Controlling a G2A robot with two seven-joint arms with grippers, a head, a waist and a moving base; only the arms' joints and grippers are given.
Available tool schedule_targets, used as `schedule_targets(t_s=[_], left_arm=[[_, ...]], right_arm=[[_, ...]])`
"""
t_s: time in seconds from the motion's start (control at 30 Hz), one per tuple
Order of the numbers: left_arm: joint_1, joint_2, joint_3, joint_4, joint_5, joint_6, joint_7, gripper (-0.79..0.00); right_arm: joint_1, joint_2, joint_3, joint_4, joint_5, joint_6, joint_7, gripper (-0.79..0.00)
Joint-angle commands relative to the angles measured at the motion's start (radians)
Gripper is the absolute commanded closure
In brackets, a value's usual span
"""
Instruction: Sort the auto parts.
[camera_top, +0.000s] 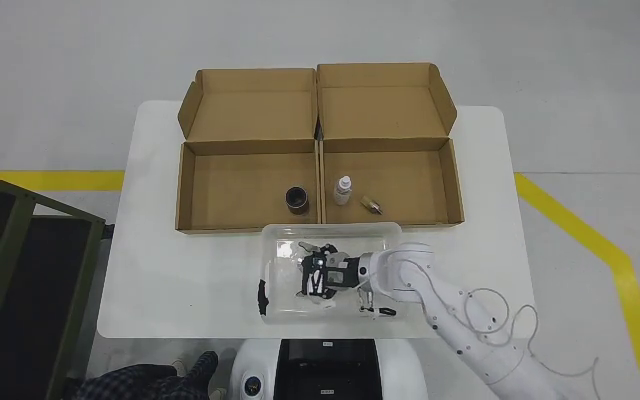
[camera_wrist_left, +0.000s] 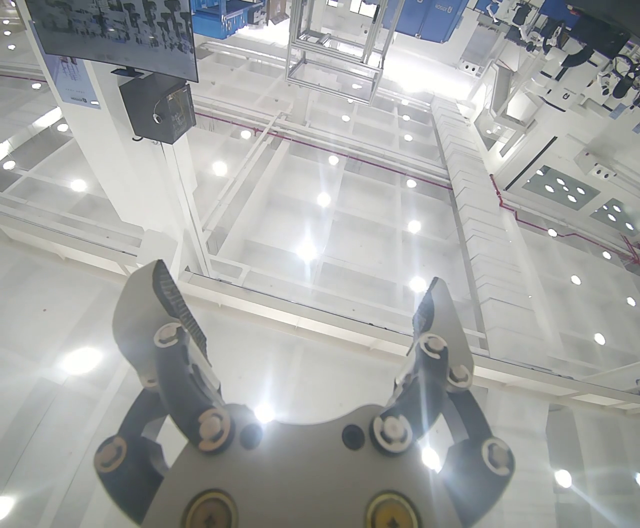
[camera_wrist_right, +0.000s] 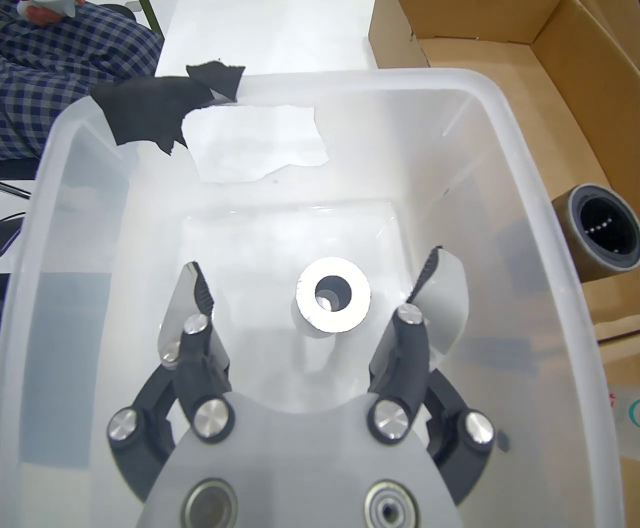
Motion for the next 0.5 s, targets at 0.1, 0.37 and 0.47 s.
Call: schedule_targets(t_s=[0.1,0.37,0.47], left_arm=[[0.0,0.0,0.0,0.0,0.0,0.0,0.0,-0.785],[0.0,0.0,0.0,0.0,0.0,0.0,0.0,-0.785],[0.0,0.0,0.0,0.0,0.0,0.0,0.0,-0.785]], right_arm=[[0.006,-0.004,-0.01,0.022,0.001,0.007,-0.012,-0.372],[0.008,-0.003,-0.003,0.049,-0.004,0.016,-0.022,0.0],[0.01,-0.001,0.007,0.038,-0.001,0.01,-0.028,0.0]])
